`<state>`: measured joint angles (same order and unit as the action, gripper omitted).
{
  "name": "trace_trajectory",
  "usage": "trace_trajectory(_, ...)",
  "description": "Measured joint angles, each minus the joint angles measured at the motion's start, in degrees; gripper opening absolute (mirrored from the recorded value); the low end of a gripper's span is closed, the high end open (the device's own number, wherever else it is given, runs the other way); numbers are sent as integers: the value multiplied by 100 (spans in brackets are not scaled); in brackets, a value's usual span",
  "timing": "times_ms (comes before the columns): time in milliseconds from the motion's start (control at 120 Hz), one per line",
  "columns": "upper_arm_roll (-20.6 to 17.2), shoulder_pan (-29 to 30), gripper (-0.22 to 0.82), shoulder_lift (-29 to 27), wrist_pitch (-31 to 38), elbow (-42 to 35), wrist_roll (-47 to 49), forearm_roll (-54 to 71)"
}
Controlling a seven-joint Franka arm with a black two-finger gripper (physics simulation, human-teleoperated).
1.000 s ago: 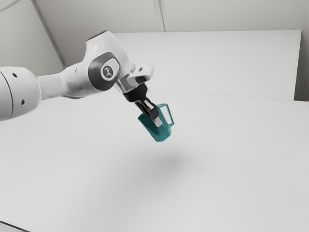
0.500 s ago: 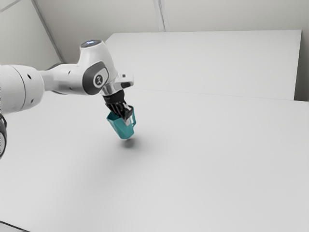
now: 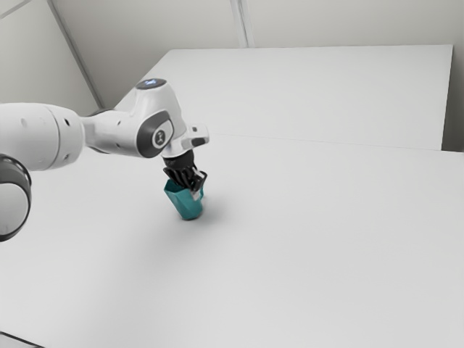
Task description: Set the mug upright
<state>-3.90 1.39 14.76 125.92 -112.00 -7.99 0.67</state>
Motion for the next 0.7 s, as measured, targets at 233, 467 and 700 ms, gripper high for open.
trace_trajectory(233,-13,-46,30,-182,-15,0,87,-74)
trace_trajectory(467,-55,-30,50,-533,-829,933,131,-214)
trace_trajectory(700,78,37,57,-347,-2270,2484,101,-247)
